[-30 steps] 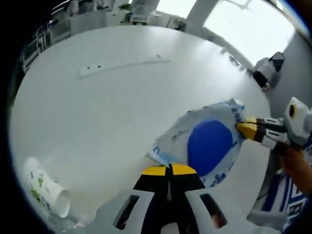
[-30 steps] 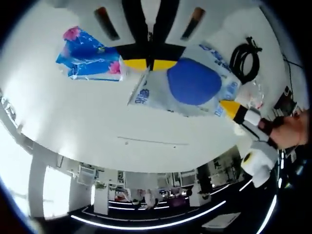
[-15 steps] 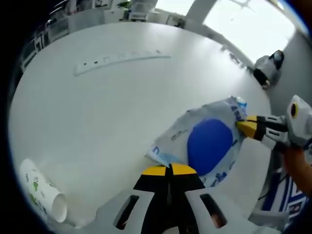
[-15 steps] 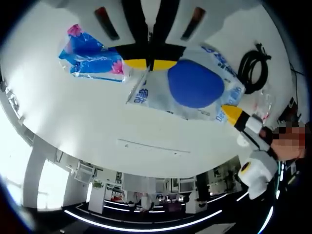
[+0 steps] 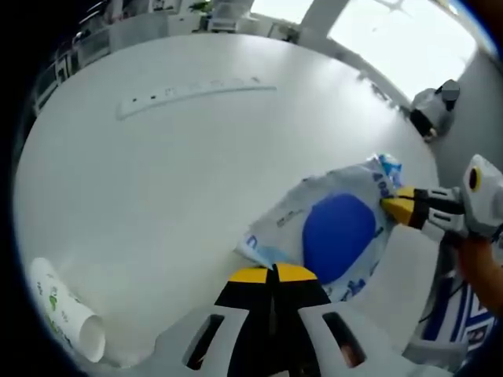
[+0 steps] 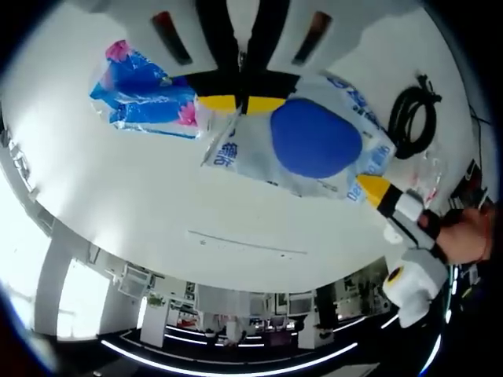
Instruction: Arrange the tabletop items into an orderly group along one side of the table until the central work area is clear of visible clutter.
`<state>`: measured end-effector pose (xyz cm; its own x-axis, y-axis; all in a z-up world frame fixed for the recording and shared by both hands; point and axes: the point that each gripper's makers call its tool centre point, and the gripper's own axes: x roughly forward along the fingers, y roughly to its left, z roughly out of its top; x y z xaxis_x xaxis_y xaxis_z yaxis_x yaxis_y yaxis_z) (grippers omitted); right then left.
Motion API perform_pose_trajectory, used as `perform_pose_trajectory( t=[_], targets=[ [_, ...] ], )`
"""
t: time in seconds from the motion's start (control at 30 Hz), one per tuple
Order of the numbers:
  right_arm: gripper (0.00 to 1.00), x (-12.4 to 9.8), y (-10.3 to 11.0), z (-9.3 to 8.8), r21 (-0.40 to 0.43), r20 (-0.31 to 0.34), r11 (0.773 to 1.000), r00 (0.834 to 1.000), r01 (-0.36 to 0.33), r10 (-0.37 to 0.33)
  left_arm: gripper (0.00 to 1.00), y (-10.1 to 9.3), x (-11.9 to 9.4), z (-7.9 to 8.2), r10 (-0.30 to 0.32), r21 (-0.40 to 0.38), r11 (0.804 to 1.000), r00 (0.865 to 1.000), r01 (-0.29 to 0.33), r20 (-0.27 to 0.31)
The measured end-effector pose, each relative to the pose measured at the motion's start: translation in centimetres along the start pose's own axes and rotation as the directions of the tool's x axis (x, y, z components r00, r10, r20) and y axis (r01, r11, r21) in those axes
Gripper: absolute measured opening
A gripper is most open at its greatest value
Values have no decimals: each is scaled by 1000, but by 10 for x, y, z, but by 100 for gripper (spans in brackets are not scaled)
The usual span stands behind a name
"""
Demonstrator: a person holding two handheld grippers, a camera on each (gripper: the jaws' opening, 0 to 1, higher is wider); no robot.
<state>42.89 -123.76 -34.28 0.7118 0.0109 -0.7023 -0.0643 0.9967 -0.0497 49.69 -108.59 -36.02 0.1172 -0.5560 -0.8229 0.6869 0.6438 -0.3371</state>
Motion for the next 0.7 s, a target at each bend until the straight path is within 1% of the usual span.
perform_pose_trajectory(
  t=[0.27, 0.33, 0.7],
  targets=[
    [0, 2, -1, -2, -1, -2, 1000, 1000, -2, 2, 0, 1, 1, 0, 0, 3, 1000, 1000, 0, 0],
    [2, 2, -2, -3, -21, -7, 1000, 1000, 4, -4, 0, 1, 2, 0, 0, -3, 1000, 1000, 0, 1],
    [5, -1, -4, -1, -22, 16, 1000, 1000, 19, -18, 0, 1, 2, 0, 0, 6, 1000, 1000, 0, 1]
  ],
)
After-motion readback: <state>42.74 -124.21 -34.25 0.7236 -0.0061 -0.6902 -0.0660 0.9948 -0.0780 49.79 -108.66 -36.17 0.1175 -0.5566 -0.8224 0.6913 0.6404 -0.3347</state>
